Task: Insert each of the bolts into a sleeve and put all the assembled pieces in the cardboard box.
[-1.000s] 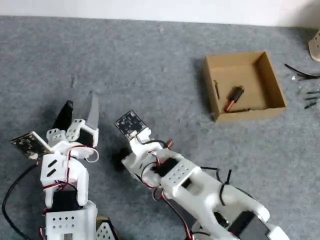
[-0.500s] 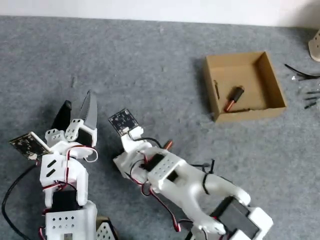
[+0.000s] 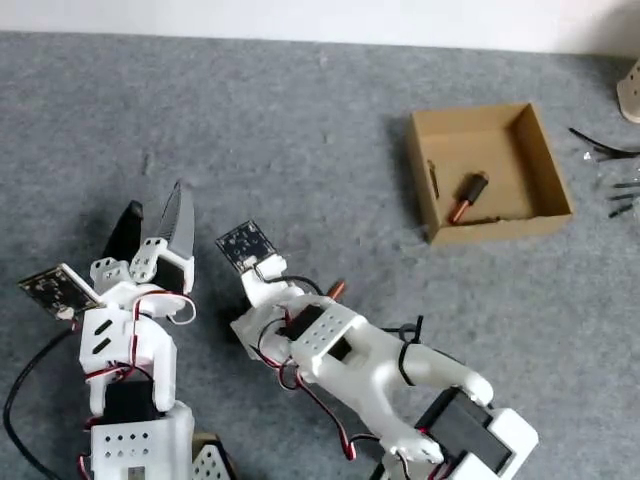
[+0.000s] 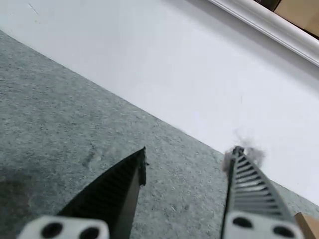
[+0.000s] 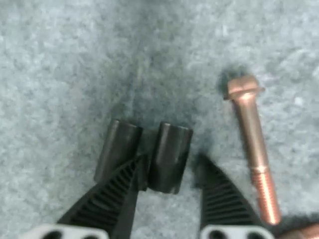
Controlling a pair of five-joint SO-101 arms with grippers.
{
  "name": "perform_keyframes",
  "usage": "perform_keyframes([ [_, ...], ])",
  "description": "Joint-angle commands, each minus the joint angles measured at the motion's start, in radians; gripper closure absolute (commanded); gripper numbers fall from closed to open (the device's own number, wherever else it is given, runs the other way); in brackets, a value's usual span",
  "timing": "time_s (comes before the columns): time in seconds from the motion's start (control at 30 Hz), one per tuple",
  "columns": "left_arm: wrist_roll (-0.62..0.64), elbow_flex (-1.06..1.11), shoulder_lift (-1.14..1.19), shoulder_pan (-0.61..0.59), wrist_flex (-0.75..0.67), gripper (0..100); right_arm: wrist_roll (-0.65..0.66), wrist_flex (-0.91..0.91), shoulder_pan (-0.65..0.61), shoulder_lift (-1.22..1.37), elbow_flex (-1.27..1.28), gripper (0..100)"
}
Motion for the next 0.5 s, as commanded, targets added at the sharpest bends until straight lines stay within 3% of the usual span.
perform_keyframes([
  [0.0, -0.002, -0.008, -0.007, -0.013, -0.023, 75, -0.011, 0.004, -0.004, -0.001, -0.036, 92.5],
  [0.47, -0.002, -0.008, -0.005, -0.01, -0.021, 75, -0.009, 0.005, 0.039, 0.001, -0.03, 91.9],
])
